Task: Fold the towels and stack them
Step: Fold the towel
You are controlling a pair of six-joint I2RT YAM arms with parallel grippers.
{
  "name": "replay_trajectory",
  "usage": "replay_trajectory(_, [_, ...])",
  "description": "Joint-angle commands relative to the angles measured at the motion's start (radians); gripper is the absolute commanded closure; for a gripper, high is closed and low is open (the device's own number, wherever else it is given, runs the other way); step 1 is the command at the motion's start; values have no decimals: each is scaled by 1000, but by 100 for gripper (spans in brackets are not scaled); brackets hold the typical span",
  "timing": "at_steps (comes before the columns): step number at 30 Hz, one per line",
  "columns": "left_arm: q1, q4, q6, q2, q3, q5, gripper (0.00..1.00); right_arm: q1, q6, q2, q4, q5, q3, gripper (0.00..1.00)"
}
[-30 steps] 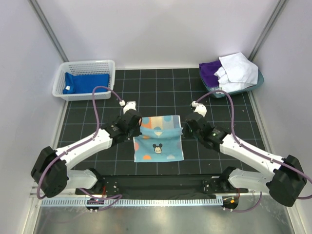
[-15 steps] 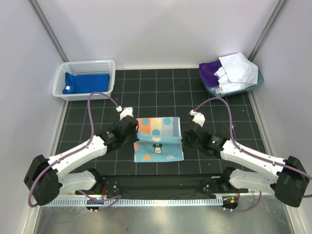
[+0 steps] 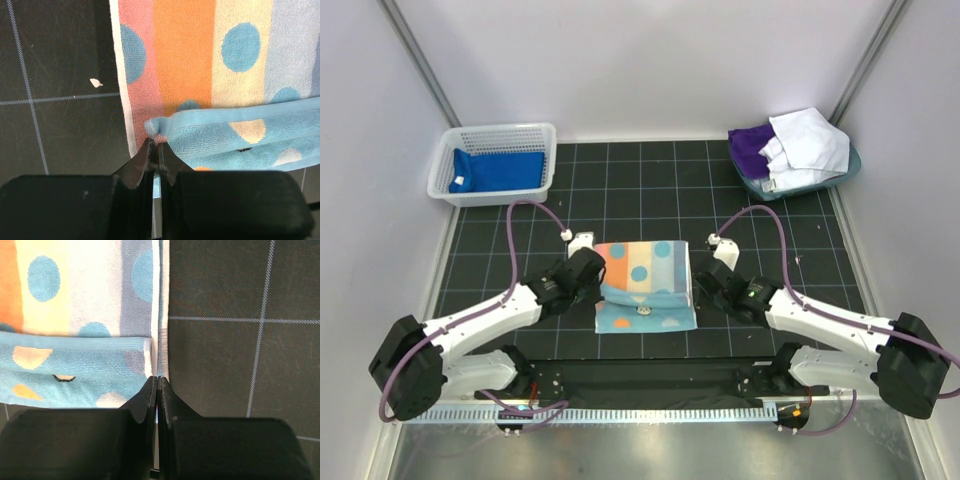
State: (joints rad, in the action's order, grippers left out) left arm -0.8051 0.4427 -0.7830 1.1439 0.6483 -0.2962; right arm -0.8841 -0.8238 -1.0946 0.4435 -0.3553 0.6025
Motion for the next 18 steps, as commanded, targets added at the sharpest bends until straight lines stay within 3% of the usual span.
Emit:
replay_trajectory(1, [-6, -27, -9, 8, -1, -12, 90, -4, -24, 2, -15, -48, -6, 99])
replay_trajectory(8, [-17, -35, -10, 42, -1, 6, 87, -3, -20, -8, -23, -44, -3, 98])
replay_trajectory(18, [-36, -38, -19, 85, 1, 9, 87, -4, 0, -85, -75, -16, 29, 76])
